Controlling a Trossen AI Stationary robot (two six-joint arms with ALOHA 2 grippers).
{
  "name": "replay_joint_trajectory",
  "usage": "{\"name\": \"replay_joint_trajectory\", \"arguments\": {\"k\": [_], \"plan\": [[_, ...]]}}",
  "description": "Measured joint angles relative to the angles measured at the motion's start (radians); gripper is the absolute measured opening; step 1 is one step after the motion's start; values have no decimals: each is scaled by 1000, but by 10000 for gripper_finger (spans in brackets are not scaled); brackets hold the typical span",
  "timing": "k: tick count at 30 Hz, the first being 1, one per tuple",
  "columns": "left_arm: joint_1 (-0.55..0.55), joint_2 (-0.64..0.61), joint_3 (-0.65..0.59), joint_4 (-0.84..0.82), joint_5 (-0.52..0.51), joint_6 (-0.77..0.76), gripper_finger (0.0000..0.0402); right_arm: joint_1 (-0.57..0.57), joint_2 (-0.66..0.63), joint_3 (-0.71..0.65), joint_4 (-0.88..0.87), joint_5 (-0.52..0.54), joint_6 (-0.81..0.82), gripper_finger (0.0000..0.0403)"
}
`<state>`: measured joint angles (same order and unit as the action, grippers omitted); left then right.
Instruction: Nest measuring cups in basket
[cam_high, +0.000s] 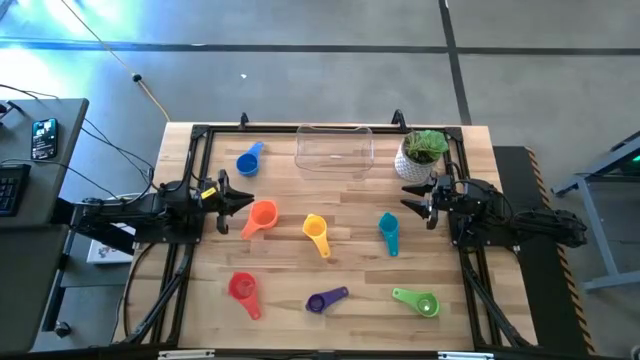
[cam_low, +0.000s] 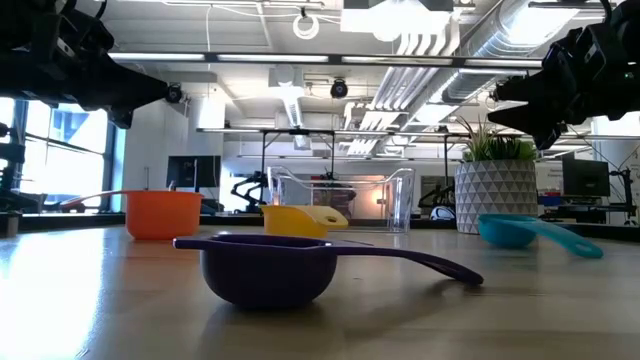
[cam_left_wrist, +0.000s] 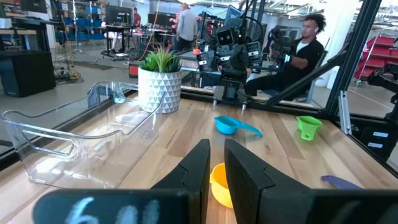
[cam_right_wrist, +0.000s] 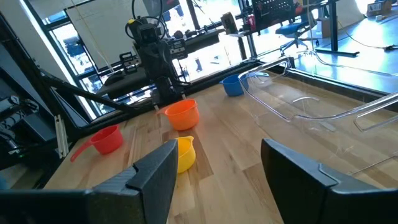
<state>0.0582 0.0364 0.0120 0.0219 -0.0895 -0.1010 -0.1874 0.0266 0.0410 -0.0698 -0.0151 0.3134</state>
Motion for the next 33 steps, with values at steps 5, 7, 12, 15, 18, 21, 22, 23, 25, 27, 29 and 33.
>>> {"name": "replay_joint_trajectory", "arguments": {"k": [5, 7, 12, 15, 18, 21, 22, 23, 25, 27, 29, 33], "plan": [[0, 0, 0, 0, 0, 0, 37, 0, 0, 0, 0, 0, 0, 222], [0, 0, 0, 0, 0, 0, 37, 0, 0, 0, 0, 0, 0, 222], [0, 0, 0, 0, 0, -29, 37, 0, 0, 0, 0, 0, 0, 222], [0, 0, 0, 0, 0, -92, 37, 0, 0, 0, 0, 0, 0, 222], [0, 0, 0, 0, 0, -194, 37, 0, 0, 0, 0, 0, 0, 222], [0, 0, 0, 0, -3, -304, 37, 0, 0, 0, 0, 0, 0, 222], [0, 0, 0, 0, -7, -336, 37, 0, 0, 0, 0, 0, 0, 222], [0, 0, 0, 1, -13, -364, 37, 0, 0, 0, 0, 0, 0, 222], [0, 0, 0, 2, -16, -414, 37, 0, 0, 0, 0, 0, 0, 222], [0, 0, 0, 3, -22, -438, 37, 0, 0, 0, 0, 0, 0, 222], [0, 0, 0, 4, -22, -454, 37, 0, 0, 0, 0, 0, 0, 222], [0, 0, 0, 5, -25, -496, 37, 0, 0, 0, 0, 0, 0, 222]]}}
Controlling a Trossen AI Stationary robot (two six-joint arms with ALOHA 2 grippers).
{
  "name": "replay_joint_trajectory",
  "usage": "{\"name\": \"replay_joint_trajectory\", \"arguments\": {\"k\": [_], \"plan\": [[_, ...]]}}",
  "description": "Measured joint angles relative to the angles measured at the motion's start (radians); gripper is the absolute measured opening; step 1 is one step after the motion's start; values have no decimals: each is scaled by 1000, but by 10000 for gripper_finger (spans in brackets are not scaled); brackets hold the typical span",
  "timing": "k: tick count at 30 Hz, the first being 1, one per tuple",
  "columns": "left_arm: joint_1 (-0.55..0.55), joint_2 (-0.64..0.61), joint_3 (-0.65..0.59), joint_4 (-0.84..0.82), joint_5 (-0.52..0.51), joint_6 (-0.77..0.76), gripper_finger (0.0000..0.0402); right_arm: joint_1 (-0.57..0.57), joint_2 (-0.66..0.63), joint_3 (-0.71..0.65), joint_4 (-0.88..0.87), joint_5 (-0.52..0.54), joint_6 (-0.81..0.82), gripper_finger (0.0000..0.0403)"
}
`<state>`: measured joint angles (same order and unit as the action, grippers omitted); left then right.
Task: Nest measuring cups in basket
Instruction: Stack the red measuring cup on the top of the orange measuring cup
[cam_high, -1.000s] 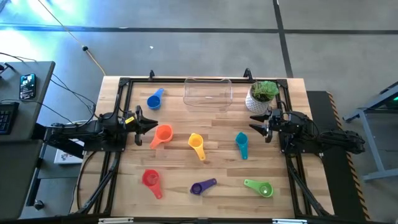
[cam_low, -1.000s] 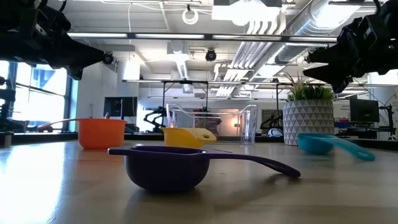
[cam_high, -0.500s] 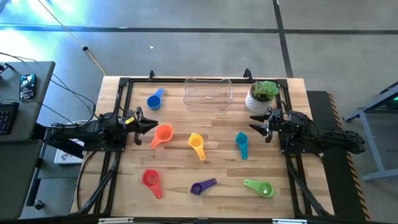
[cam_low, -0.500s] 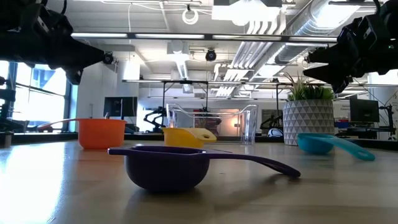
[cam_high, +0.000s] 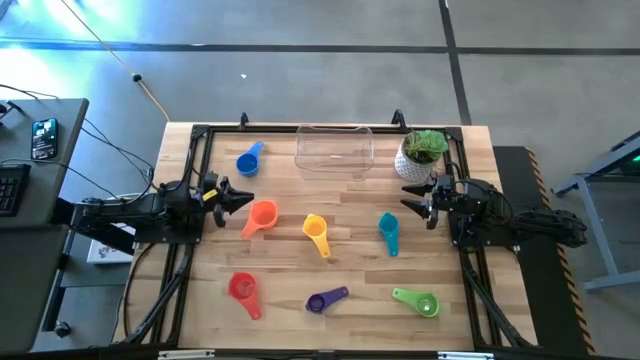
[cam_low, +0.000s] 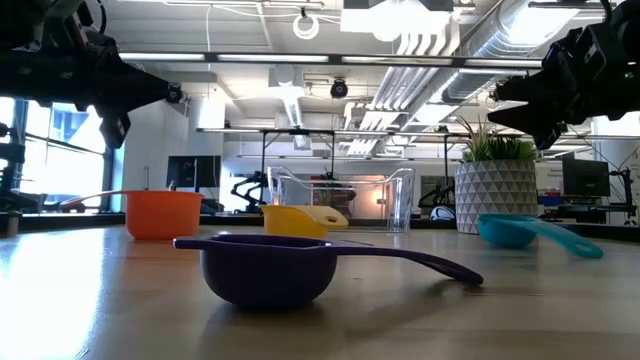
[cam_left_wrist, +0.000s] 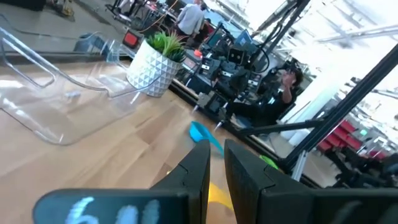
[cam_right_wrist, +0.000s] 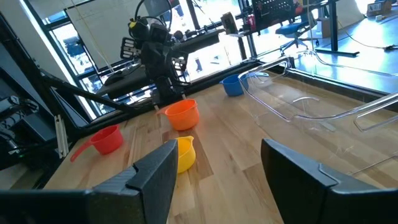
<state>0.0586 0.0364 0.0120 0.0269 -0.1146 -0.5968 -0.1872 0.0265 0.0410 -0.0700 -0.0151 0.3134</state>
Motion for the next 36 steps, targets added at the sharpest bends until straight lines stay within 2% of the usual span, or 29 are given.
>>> {"name": "replay_joint_trajectory", "arguments": {"k": [5, 9, 15, 21, 26, 32, 36], "plan": [[0, 0, 5, 47, 0, -46, 37, 0, 0, 0, 0, 0, 0, 222], [-1, 0, 65, 42, 15, -40, 37, 0, 0, 0, 0, 0, 0, 222], [-1, 7, 222, -63, 24, 40, 37, 0, 0, 0, 0, 0, 0, 222], [-1, 92, 399, -141, 27, 137, 44, 0, 0, 0, 0, 0, 0, 222], [-1, 208, 524, -140, 105, 280, 69, 0, 0, 0, 0, 0, 0, 222], [-1, 333, 624, -126, 133, 371, 119, 0, 0, 0, 0, 0, 0, 222], [-1, 404, 677, -101, 141, 325, 148, 0, 0, 0, 0, 0, 0, 222]]}}
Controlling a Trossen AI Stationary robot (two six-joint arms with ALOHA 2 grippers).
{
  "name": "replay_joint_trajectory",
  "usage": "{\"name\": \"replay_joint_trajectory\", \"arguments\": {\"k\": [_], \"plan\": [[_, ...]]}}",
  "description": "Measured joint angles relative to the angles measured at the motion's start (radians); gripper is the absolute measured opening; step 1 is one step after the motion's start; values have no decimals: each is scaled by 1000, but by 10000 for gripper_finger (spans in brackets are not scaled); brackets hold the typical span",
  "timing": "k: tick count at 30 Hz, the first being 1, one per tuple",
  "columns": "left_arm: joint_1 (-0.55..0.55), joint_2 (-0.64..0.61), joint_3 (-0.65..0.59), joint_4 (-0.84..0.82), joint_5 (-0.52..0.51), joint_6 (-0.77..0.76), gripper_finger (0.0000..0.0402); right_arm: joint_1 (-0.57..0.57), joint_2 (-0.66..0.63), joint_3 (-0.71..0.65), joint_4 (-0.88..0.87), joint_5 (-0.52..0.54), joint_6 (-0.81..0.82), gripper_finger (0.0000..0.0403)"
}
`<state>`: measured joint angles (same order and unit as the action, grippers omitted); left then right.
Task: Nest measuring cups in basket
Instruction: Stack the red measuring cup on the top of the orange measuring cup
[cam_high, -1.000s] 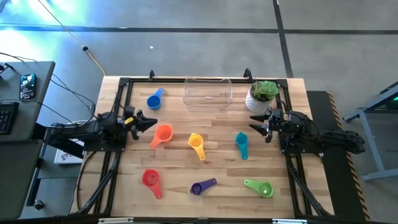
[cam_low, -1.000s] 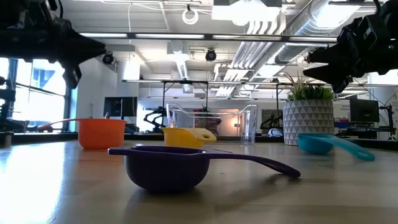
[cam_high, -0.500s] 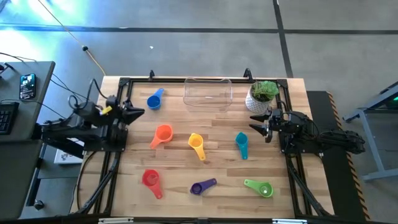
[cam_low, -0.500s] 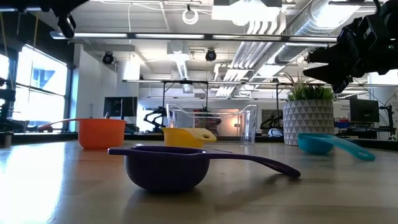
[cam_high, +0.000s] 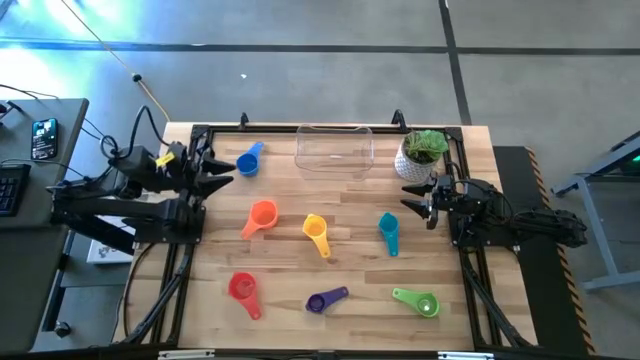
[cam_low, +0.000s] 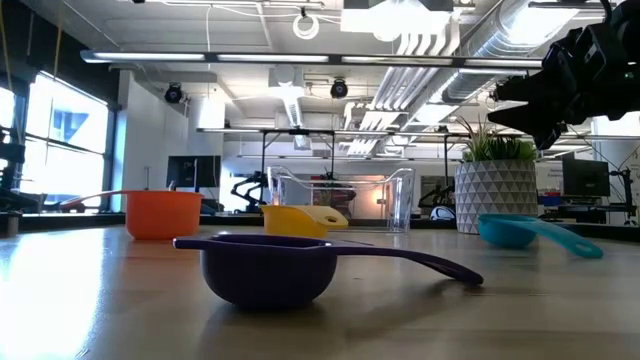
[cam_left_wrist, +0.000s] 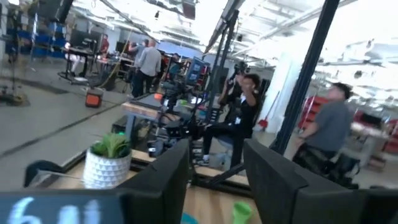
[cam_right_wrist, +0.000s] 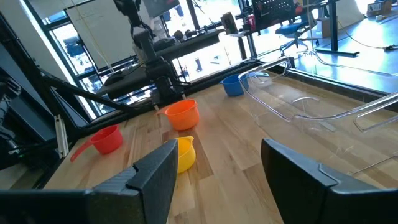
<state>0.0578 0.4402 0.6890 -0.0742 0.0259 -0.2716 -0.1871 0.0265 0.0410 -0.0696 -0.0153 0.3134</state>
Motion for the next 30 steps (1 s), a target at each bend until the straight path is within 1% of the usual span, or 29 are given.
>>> {"name": "replay_joint_trajectory", "arguments": {"k": [4, 7, 13, 15, 19, 23, 30], "plan": [[0, 53, 43, -11, 46, -49, 151, 0, 0, 0, 0, 0, 0, 222], [-1, 84, 62, -70, 93, -59, 143, 0, 0, 0, 0, 0, 0, 222], [-47, 136, 113, -401, 190, -128, 126, 0, 0, 0, 0, 0, 0, 222], [-73, 148, 115, -478, 235, -170, 124, 0, 0, 0, 0, 0, 0, 222], [-130, 165, 115, -582, 288, -232, 122, 0, 0, 0, 0, 0, 0, 222], [-197, 183, 115, -667, 299, -272, 122, 0, 0, 0, 0, 0, 0, 222], [-333, 207, 115, -755, 294, -277, 122, 0, 0, 0, 0, 0, 0, 222]]}}
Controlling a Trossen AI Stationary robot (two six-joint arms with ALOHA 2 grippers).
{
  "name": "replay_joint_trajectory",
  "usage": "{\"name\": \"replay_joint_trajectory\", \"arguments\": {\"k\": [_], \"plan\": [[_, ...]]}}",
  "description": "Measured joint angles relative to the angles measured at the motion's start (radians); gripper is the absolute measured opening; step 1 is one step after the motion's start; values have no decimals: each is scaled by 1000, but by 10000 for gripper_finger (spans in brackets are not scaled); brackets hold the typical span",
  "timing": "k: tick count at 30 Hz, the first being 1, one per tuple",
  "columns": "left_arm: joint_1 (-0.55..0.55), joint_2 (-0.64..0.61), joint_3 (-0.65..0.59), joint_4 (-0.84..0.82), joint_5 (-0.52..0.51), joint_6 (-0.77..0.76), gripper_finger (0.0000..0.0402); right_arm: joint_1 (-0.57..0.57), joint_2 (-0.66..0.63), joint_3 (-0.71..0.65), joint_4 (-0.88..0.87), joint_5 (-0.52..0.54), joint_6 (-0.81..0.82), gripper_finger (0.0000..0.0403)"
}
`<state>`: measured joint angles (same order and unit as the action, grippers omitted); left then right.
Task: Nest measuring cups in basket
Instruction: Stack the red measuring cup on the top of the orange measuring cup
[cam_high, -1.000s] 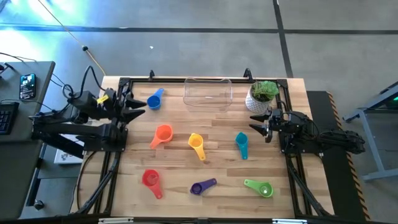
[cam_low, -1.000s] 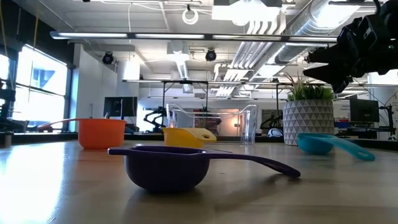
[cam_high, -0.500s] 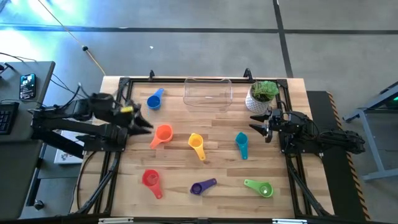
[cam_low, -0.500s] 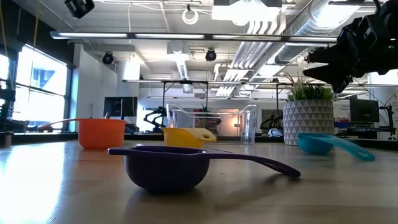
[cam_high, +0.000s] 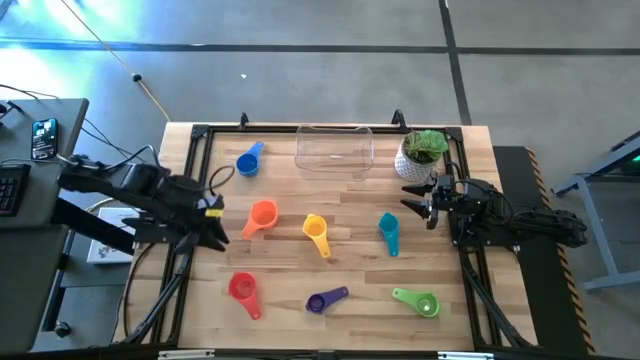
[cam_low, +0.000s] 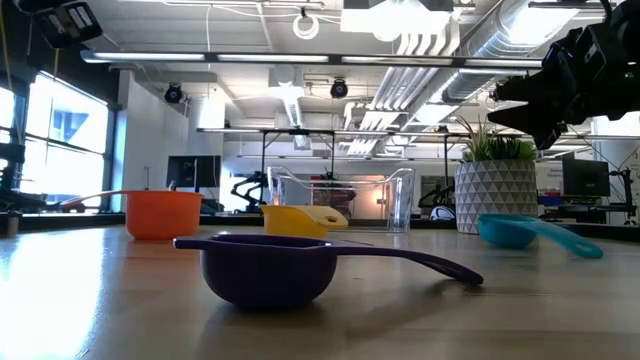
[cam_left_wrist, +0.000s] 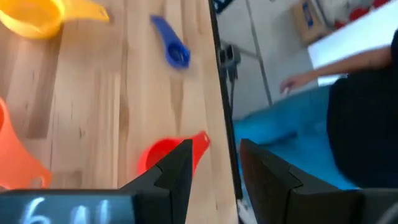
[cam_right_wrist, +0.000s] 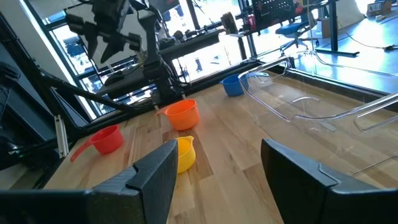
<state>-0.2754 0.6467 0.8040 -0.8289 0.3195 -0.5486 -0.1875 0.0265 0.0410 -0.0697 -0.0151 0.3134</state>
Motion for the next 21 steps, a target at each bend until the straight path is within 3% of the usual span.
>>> {"name": "replay_joint_trajectory", "arguments": {"k": [10, 15, 21], "plan": [[-139, 129, 0, -91, -88, -21, 122, 0, 0, 0, 0, 0, 0, 222], [-170, 243, 0, -84, -175, -18, 122, 0, 0, 0, 0, 0, 0, 222], [-180, 376, 0, -2, -187, -17, 122, 0, 0, 0, 0, 0, 0, 222]]}}
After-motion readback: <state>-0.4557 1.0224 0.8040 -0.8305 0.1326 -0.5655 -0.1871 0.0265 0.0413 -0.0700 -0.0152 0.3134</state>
